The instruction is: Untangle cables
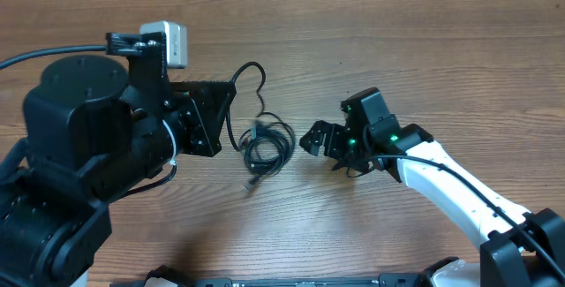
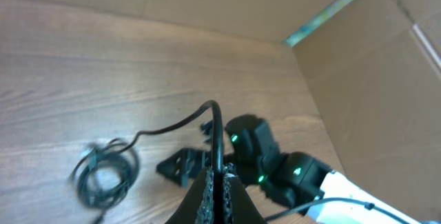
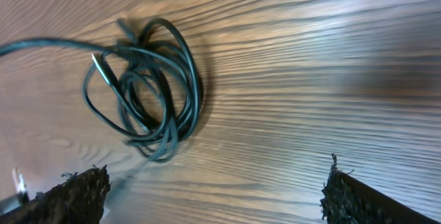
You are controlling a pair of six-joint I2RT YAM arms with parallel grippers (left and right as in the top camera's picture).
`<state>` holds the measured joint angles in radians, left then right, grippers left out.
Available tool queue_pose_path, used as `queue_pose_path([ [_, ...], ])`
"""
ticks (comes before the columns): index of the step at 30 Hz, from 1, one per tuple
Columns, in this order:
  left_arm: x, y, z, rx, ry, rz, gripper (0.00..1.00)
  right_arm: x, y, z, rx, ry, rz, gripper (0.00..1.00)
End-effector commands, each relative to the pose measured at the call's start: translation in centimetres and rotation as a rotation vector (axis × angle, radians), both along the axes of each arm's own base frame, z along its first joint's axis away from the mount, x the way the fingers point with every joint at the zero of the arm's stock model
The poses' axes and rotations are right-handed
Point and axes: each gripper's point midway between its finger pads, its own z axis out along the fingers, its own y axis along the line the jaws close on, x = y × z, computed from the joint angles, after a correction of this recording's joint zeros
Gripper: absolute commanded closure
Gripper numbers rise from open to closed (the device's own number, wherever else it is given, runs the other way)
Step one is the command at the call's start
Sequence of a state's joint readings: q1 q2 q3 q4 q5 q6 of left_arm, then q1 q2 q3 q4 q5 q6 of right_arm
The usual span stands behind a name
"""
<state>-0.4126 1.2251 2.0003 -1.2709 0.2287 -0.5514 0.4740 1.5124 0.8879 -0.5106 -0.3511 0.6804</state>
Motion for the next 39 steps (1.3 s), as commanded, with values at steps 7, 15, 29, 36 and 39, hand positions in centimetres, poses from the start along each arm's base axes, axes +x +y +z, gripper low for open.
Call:
queue_pose_path([
  [7,-2.1,0.9,2.3,-0.060,-0.062,0.010,0.96,-1.3,4.4,0.4,-0.038,-0.130,0.108,0.00],
  [15,-1.8,0.8,2.1,-0.056,-0.057,0.014,0.96,-1.6,5.7,0.3,-0.059,-0.152,0.068,0.00],
  [29,-1.5,0.7,1.4,-0.042,-0.029,0.014,0.96,-2.1,6.8,-4.0,-0.070,-0.044,0.068,0.39],
  [36,-1.5,0.7,1.3,-0.040,-0.026,0.017,0.96,-2.0,6.7,-4.0,-0.076,-0.050,0.063,0.67],
  [39,-1.5,0.7,1.2,-0.038,-0.022,0.018,0.96,-1.8,6.5,-4.1,-0.091,-0.058,0.054,0.85],
])
